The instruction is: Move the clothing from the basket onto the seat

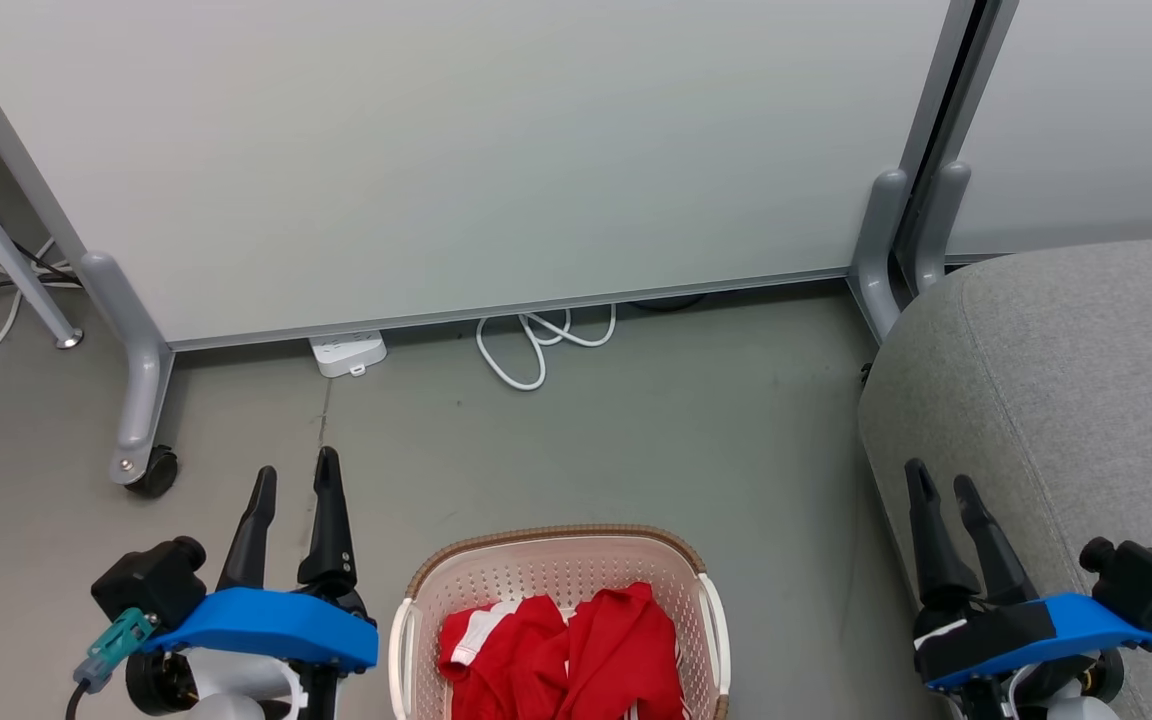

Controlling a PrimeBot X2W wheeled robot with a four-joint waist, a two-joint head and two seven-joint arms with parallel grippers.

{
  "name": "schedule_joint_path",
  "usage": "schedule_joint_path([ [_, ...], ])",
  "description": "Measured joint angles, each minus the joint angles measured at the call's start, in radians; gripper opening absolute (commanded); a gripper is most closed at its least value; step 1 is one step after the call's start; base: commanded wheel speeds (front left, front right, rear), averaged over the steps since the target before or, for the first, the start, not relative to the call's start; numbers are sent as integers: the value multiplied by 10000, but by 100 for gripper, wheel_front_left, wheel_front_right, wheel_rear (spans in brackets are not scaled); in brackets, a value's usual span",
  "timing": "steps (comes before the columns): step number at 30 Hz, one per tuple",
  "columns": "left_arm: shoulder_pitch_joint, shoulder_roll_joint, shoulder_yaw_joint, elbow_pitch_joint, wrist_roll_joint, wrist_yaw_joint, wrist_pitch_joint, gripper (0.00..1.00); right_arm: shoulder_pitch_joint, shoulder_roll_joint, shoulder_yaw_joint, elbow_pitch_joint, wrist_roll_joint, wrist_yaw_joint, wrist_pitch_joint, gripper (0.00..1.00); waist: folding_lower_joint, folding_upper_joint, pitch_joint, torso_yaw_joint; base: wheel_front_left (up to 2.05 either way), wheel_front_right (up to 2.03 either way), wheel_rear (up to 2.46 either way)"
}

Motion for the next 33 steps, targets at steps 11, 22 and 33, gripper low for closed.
schedule_joint_path([
  [11,-55,29,-180,-10,1187,15,-299,100,-55,-4,81,2,-1195,0,-291,100,0,0,13,15,0,0,0],
  [22,-101,40,-366,-8,2245,44,-564,100,-120,-10,169,6,-2288,2,-577,100,0,0,33,52,0,0,0],
  [33,-219,46,-462,8,3152,40,-786,100,-158,-15,255,54,-3231,2,-798,100,0,0,58,71,0,0,0],
])
